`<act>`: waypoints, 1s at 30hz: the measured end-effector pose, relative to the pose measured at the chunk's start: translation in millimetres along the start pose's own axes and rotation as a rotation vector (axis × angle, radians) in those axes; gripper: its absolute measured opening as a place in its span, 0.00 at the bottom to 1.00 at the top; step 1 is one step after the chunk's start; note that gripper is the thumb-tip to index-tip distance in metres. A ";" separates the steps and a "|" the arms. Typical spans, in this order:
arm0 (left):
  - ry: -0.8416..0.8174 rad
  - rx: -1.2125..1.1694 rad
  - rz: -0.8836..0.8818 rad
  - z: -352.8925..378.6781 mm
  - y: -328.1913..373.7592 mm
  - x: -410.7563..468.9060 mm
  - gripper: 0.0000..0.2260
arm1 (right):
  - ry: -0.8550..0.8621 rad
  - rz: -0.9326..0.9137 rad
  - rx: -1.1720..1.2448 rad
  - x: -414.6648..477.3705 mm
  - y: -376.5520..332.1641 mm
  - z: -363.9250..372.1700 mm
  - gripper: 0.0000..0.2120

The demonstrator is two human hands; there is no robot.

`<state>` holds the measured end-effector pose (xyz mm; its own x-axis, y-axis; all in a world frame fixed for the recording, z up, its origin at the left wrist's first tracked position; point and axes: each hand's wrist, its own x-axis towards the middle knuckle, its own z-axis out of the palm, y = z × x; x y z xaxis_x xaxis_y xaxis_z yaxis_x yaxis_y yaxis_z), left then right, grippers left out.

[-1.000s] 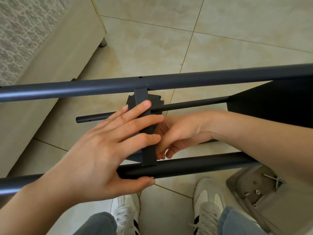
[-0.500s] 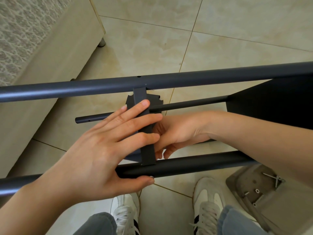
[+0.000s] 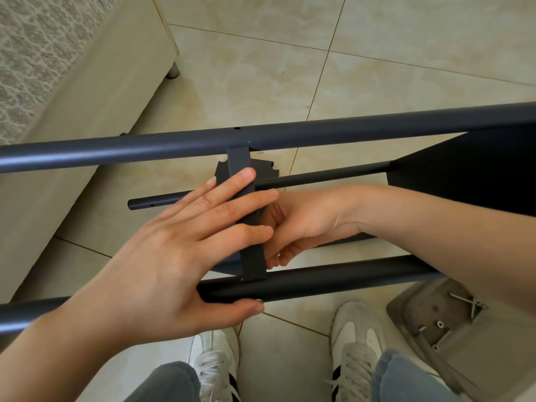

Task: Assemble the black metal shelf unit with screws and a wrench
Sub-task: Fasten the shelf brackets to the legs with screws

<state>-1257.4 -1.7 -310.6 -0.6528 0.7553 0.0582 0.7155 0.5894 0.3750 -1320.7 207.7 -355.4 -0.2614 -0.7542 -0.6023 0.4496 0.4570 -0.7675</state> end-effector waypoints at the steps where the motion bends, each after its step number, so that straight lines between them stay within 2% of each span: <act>1: -0.001 -0.001 -0.002 -0.2 0.2 0.1 0.27 | 0.012 0.008 -0.014 0.8 -0.2 0.2 0.05; 7: -0.007 0.004 -0.006 -0.8 1.5 0.4 0.27 | -0.024 0.000 0.047 -0.2 -0.6 0.8 0.04; 12: -0.013 0.006 -0.010 -1.1 2.2 0.6 0.27 | 0.011 0.037 -0.008 2.2 0.3 2.2 0.05; 17: -0.016 -0.005 -0.012 -1.6 2.3 1.3 0.27 | -0.043 -0.002 0.062 0.0 -1.2 2.7 0.05; 21: -0.027 -0.015 -0.019 -1.8 2.3 1.3 0.27 | 0.012 0.030 0.002 1.0 -1.5 -0.1 0.07; 25: -0.027 -0.022 -0.012 -1.5 2.1 1.1 0.26 | -0.028 0.003 0.083 -4.0 -3.1 -1.5 0.03; 30: -0.025 -0.028 -0.008 -1.5 2.0 1.1 0.26 | 0.009 -0.008 0.005 -1.3 -1.6 -0.4 0.04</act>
<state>-1257.1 -0.1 -308.4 -0.6517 0.7578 0.0319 0.7027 0.5874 0.4014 -1321.4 208.1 -353.5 -0.2727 -0.7534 -0.5983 0.4514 0.4490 -0.7711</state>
